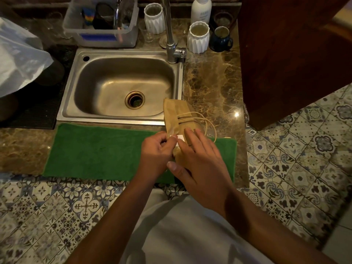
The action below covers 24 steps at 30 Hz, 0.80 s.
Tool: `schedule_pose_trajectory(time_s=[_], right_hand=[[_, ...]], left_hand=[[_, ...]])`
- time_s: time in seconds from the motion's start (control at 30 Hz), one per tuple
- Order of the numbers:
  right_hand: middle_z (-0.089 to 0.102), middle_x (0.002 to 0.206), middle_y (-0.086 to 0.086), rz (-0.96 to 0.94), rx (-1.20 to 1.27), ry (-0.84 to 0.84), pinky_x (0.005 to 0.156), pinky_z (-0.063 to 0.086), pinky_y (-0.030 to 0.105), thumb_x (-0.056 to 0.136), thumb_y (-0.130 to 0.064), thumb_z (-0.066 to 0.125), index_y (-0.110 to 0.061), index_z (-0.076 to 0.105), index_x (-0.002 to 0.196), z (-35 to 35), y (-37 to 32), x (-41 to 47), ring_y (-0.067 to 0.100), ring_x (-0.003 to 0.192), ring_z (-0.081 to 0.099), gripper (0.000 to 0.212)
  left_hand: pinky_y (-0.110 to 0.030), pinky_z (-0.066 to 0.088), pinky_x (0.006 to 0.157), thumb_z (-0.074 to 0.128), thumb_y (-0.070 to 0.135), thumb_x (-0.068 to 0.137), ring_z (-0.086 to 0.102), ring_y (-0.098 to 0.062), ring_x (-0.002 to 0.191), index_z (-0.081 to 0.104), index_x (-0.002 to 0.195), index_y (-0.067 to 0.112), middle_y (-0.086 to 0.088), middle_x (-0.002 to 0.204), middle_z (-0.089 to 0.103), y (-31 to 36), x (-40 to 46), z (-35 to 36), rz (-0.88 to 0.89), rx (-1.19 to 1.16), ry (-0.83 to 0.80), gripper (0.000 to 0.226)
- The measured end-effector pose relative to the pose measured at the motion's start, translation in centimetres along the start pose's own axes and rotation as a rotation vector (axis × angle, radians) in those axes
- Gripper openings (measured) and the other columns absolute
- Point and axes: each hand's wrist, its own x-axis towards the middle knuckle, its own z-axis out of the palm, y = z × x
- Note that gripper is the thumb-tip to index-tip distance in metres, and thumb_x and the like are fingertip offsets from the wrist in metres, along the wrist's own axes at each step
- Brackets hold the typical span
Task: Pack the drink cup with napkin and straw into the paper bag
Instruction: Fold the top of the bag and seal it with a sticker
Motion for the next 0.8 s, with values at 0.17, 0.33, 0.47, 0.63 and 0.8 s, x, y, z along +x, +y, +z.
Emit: schedule_pose_trajectory(time_s=[0.17, 0.33, 0.47, 0.63, 0.8], right_hand=[[0.033, 0.165, 0.012, -0.006, -0.066, -0.015, 0.121, 0.025, 0.054, 0.097, -0.073, 0.010, -0.020, 0.049, 0.146, -0.1, -0.5, -0.3, 0.031, 0.157, 0.019, 0.083], [0.032, 0.165, 0.013, 0.045, -0.185, -0.071, 0.120, 0.027, 0.054, 0.093, -0.078, 0.016, -0.012, 0.043, 0.152, 0.1, -0.7, 0.2, 0.031, 0.156, 0.022, 0.093], [0.024, 0.168, 0.010, 0.035, -0.172, -0.076, 0.122, 0.024, 0.052, 0.091, -0.083, 0.010, -0.014, 0.033, 0.158, 0.0, -0.2, 0.5, 0.028, 0.158, 0.015, 0.099], [0.022, 0.169, 0.011, 0.014, -0.147, -0.054, 0.124, 0.021, 0.051, 0.091, -0.082, 0.007, -0.014, 0.031, 0.159, 0.4, -0.2, 0.7, 0.027, 0.158, 0.015, 0.098], [0.019, 0.169, 0.014, 0.011, -0.178, -0.097, 0.124, 0.019, 0.053, 0.089, -0.081, -0.001, -0.014, 0.027, 0.160, 0.5, 0.4, 0.6, 0.028, 0.158, 0.011, 0.102]], left_hand=[[-0.058, 0.053, 0.060, 0.060, 0.032, 0.090, 0.060, -0.050, 0.067, 0.069, 0.079, -0.002, -0.033, 0.075, 0.064, -0.2, 0.2, 0.1, 0.025, 0.052, 0.014, 0.037], [-0.054, 0.049, 0.057, 0.060, 0.034, 0.088, 0.051, -0.034, 0.055, 0.066, 0.076, -0.004, -0.031, 0.071, 0.060, -0.3, 0.4, 0.4, 0.038, 0.114, -0.003, 0.040], [-0.056, 0.049, 0.057, 0.060, 0.037, 0.086, 0.051, -0.027, 0.057, 0.065, 0.077, -0.006, -0.034, 0.072, 0.060, -0.4, 0.0, 0.4, 0.011, 0.091, 0.001, 0.044], [-0.057, 0.051, 0.059, 0.058, 0.037, 0.088, 0.056, -0.037, 0.061, 0.066, 0.080, -0.002, -0.029, 0.075, 0.062, 0.0, 0.1, 0.0, 0.072, 0.112, -0.002, 0.041], [-0.053, 0.046, 0.059, 0.056, 0.030, 0.092, 0.051, -0.040, 0.065, 0.061, 0.076, -0.004, -0.025, 0.075, 0.054, -0.1, -0.3, -0.1, 0.128, 0.159, -0.035, 0.037]])
